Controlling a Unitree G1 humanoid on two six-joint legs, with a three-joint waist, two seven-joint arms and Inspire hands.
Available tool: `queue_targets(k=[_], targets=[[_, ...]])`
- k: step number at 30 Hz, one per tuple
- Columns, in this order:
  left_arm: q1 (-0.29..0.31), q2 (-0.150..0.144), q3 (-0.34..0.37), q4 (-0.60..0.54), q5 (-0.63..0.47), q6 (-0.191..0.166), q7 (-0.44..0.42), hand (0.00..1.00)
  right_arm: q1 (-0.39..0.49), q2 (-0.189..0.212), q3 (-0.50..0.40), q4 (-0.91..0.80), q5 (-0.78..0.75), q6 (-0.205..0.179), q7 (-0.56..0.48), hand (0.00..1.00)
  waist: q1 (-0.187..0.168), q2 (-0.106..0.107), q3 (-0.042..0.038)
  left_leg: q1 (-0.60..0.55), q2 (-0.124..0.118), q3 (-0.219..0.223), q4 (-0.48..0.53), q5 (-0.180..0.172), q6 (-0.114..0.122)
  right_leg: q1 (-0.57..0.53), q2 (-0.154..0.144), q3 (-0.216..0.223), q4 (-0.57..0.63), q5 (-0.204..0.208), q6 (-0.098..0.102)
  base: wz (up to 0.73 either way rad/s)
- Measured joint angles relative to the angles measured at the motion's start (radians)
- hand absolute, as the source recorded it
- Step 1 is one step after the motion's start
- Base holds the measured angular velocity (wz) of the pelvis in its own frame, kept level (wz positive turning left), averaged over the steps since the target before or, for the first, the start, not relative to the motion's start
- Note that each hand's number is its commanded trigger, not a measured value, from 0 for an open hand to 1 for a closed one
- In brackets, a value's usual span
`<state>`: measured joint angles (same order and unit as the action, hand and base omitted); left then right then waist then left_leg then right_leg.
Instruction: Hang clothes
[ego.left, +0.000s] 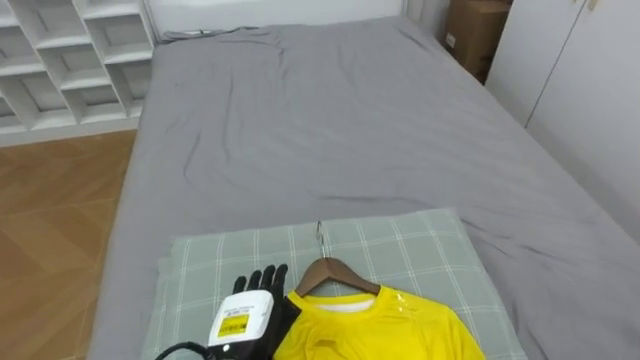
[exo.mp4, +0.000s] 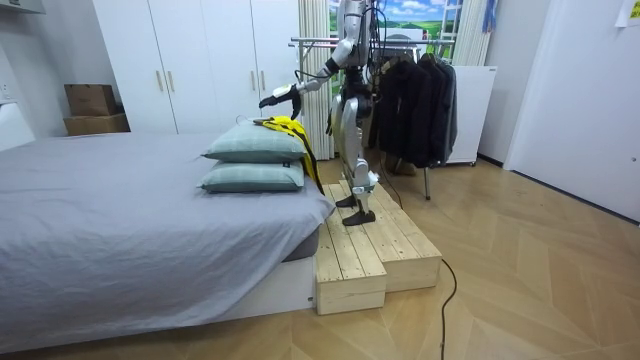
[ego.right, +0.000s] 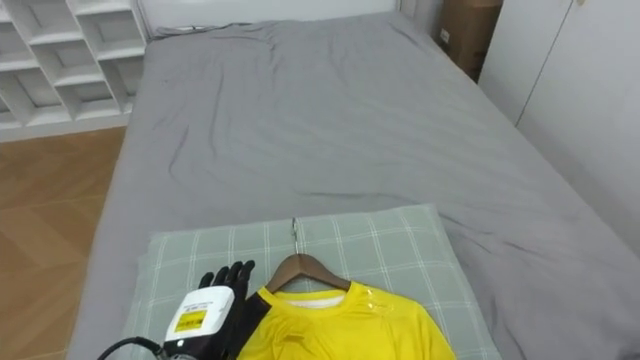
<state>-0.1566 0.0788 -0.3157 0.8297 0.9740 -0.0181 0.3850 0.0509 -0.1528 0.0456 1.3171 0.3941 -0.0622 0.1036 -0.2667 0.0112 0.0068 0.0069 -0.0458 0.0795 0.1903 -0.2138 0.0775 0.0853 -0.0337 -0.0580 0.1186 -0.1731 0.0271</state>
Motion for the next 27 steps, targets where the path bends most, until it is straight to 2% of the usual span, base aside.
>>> queue_targets(k=[4,11,18,21,27], targets=[[-0.003,0.0,0.031,0.094,-0.002,-0.002,-0.002,0.0,0.007,0.0,-0.008,0.0,0.0,-0.002,0.002,0.0,0.001,0.0,0.0004,0.002,0.002,0.0,-0.003,0.001,-0.002,-0.004,0.002,0.002,0.0,0.0,0.0,0.0],[-0.004,0.003,0.117,0.113,-0.128,-0.003,-0.002,0.0,0.008,0.001,-0.031,0.002,-0.016,-0.001,0.019,0.0,0.002,-0.005,0.0002,0.004,0.002,0.006,-0.002,0.002,-0.002,-0.005,0.0,0.003,0.0,0.0,0.0,-0.02],[-0.004,0.002,0.12,0.138,-0.196,-0.022,-0.003,0.0,0.007,0.002,-0.029,0.001,-0.046,-0.001,0.019,0.0,0.021,-0.015,0.0001,0.007,0.004,0.018,0.0,0.001,-0.002,-0.005,0.001,0.019,0.001,0.001,-0.001,-0.06],[-0.003,0.002,0.129,0.157,-0.198,-0.027,-0.003,0.0,0.008,0.004,-0.028,0.002,-0.047,-0.001,0.014,0.0,0.031,-0.022,0.0027,0.005,0.013,0.025,-0.001,0.001,-0.003,-0.005,0.007,0.029,0.003,0.003,-0.005,-0.07],[-0.003,0.0,0.155,0.178,-0.197,-0.031,-0.003,0.0,0.009,0.008,-0.028,0.002,-0.048,0.0,0.004,0.0,0.032,-0.029,0.0023,0.001,0.016,0.03,-0.001,0.003,-0.006,-0.02,0.013,0.031,0.018,0.004,-0.006,-0.01]])
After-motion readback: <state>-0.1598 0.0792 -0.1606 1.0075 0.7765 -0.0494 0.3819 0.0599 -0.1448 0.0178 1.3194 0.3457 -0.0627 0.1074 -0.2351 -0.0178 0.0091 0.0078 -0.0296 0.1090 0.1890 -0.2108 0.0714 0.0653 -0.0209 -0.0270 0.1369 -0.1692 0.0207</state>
